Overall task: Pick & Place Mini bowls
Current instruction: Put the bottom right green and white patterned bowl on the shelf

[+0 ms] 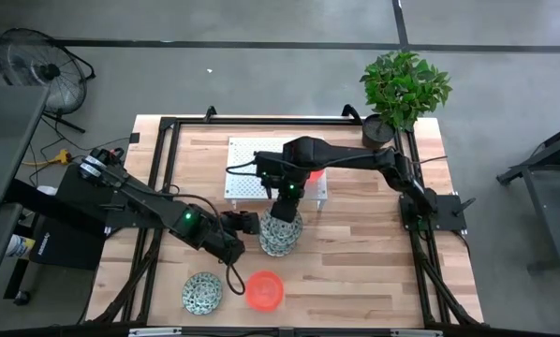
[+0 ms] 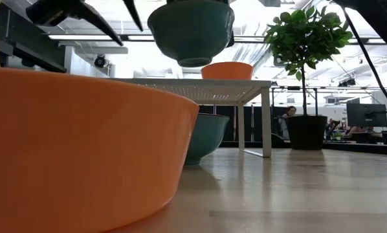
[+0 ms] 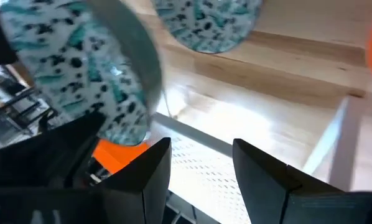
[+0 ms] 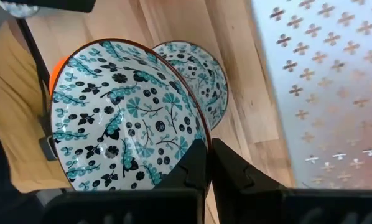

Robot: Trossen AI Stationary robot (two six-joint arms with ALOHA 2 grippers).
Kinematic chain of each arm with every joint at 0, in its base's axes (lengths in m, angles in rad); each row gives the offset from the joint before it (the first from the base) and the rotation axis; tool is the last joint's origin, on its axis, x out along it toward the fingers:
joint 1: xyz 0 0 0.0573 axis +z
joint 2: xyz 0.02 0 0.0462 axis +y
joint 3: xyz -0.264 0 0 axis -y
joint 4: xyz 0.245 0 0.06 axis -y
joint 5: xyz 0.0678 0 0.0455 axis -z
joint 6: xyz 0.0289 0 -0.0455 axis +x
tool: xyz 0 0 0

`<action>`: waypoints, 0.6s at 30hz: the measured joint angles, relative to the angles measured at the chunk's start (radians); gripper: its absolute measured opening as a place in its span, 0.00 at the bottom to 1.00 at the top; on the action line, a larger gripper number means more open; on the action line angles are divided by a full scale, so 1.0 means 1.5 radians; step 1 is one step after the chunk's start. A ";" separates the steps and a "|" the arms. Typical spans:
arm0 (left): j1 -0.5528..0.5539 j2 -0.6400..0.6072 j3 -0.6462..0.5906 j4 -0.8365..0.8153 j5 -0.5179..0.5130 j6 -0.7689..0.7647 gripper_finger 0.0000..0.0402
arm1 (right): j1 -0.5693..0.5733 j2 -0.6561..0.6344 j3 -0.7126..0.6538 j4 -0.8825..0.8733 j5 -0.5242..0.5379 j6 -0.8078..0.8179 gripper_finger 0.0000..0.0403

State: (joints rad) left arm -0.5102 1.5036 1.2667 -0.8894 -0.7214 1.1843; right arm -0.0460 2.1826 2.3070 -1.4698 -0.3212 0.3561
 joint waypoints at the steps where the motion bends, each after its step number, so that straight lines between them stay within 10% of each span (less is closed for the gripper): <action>1: 0.000 0.000 0.000 -0.007 0.002 0.006 0.41 | -0.005 0.000 0.000 0.001 -0.004 0.000 0.00; 18: -0.001 0.013 -0.001 0.032 -0.030 0.131 0.41 | -0.042 0.000 0.000 0.036 -0.012 -0.018 0.00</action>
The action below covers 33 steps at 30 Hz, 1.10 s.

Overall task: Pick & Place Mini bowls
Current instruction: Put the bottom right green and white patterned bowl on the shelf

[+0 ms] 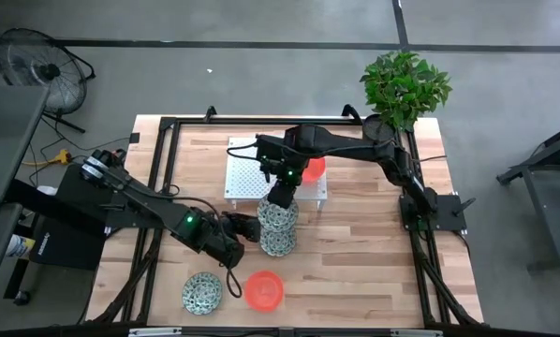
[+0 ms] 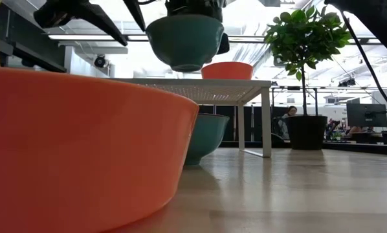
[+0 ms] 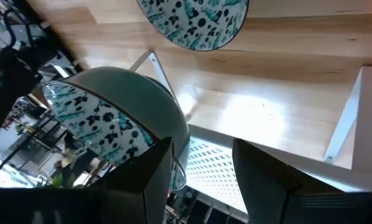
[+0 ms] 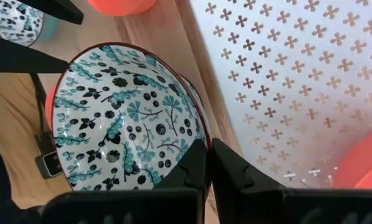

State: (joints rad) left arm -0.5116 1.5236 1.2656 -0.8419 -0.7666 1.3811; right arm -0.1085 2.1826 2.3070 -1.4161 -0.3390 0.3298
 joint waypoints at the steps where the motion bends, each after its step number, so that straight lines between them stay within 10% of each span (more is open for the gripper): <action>1: 0.000 0.000 0.000 0.002 -0.001 0.001 0.41 | -0.001 0.000 0.000 0.000 0.000 -0.001 0.00; 13: 0.001 0.000 0.001 0.013 -0.048 0.019 0.41 | -0.002 0.000 0.001 0.001 -0.011 -0.043 0.00; 33: 0.045 0.009 0.000 0.088 0.058 0.057 0.41 | 0.003 0.000 0.002 0.017 -0.063 -0.090 0.00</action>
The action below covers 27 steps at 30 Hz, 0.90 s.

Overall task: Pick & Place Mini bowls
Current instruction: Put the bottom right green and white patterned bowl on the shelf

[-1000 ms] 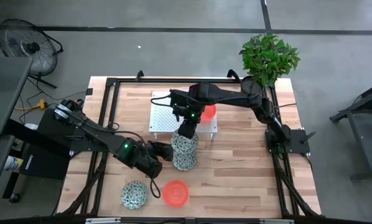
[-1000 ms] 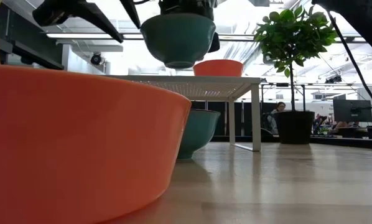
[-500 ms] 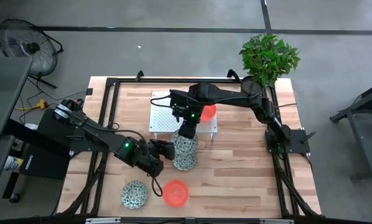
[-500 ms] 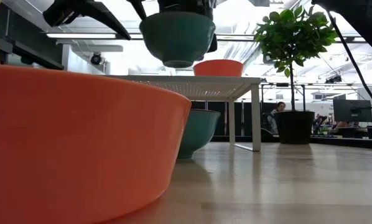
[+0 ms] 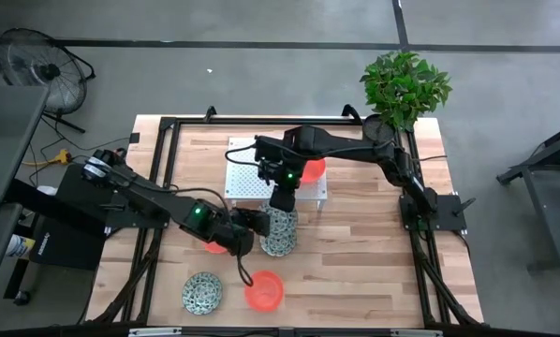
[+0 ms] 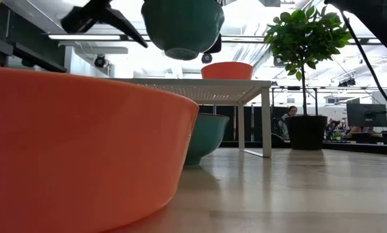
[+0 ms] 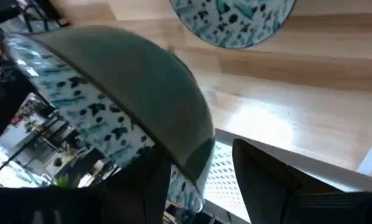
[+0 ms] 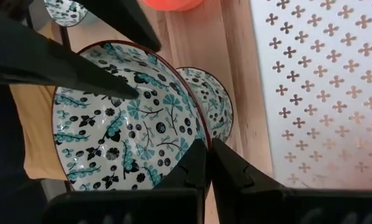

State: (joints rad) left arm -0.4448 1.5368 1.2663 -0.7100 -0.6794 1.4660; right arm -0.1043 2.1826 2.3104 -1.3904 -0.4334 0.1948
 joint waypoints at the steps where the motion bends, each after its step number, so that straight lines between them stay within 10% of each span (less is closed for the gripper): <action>1: 0.004 0.000 0.000 0.000 0.008 -0.001 0.41 | 0.000 0.000 0.000 0.000 -0.001 -0.003 0.00; 9: 0.004 0.008 0.000 0.010 0.011 -0.003 0.37 | 0.000 -0.009 0.001 0.000 0.000 -0.012 0.00; 17: 0.006 0.010 -0.001 0.002 0.008 -0.017 0.05 | 0.001 -0.013 0.001 0.004 0.005 -0.002 0.00; 27: 0.005 0.010 -0.001 -0.001 0.016 -0.040 0.03 | 0.001 -0.013 0.001 0.007 0.006 -0.009 0.02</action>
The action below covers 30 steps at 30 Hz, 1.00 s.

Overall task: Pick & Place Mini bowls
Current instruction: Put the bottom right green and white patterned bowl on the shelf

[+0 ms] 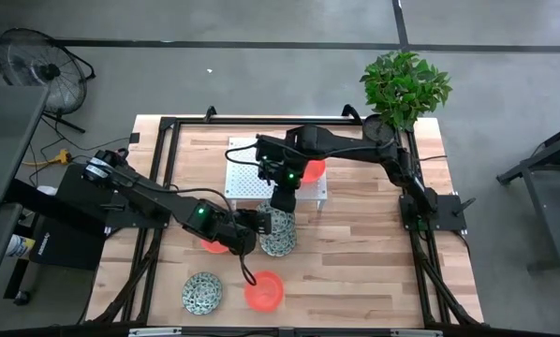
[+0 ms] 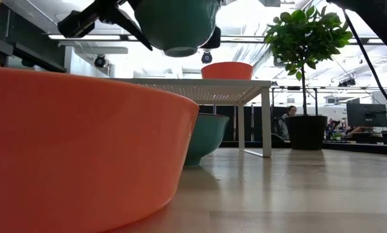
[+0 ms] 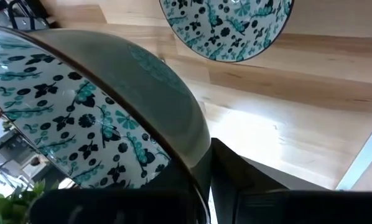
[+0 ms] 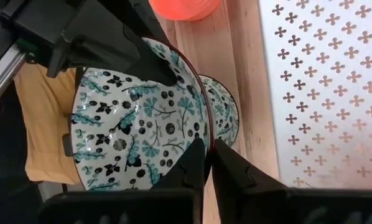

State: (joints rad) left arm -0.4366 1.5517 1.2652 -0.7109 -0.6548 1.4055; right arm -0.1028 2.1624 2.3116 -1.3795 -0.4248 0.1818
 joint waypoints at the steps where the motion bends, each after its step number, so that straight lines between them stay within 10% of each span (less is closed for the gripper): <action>1: 0.000 0.000 0.000 0.000 0.000 0.001 0.03 | 0.000 0.000 0.000 0.001 -0.003 -0.002 0.03; 15: -0.003 -0.001 0.001 0.001 -0.007 -0.008 0.03 | -0.012 -0.026 -0.001 -0.008 -0.014 -0.007 0.34; 30: 0.077 -0.030 0.011 -0.134 -0.019 -0.172 0.03 | 0.005 -0.209 -0.001 -0.091 0.258 0.025 0.35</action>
State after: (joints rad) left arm -0.3208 1.5063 1.2811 -0.9119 -0.6832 1.1480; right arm -0.0947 1.8487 2.3100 -1.5166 -0.0382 0.2189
